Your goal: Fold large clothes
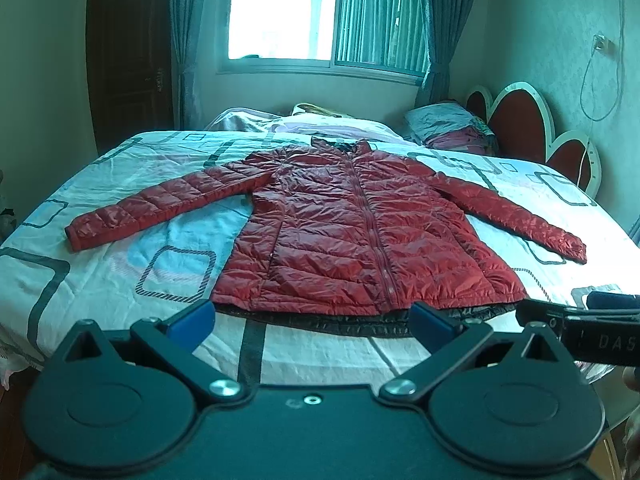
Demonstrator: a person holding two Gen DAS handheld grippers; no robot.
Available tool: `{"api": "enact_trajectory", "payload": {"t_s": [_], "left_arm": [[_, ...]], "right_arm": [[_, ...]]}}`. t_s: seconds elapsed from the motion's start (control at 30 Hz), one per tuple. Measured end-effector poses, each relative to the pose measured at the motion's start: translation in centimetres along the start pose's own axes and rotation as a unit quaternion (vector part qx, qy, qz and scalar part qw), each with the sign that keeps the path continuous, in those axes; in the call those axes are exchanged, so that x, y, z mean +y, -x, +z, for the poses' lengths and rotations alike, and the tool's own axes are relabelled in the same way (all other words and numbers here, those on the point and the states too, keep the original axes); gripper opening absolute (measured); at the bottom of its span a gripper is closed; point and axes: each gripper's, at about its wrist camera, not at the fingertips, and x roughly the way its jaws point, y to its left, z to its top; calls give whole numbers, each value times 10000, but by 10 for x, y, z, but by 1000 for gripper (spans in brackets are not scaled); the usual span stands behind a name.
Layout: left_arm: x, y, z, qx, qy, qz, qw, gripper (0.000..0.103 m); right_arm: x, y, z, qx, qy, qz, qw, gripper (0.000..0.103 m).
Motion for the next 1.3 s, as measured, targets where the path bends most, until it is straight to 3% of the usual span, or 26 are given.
{"api": "enact_trajectory", "payload": {"t_s": [1.3], "left_arm": [[-7, 4, 2, -79, -91, -37, 9999, 103]], "right_arm": [[-3, 9, 4, -72, -67, -32, 9999, 103]]}}
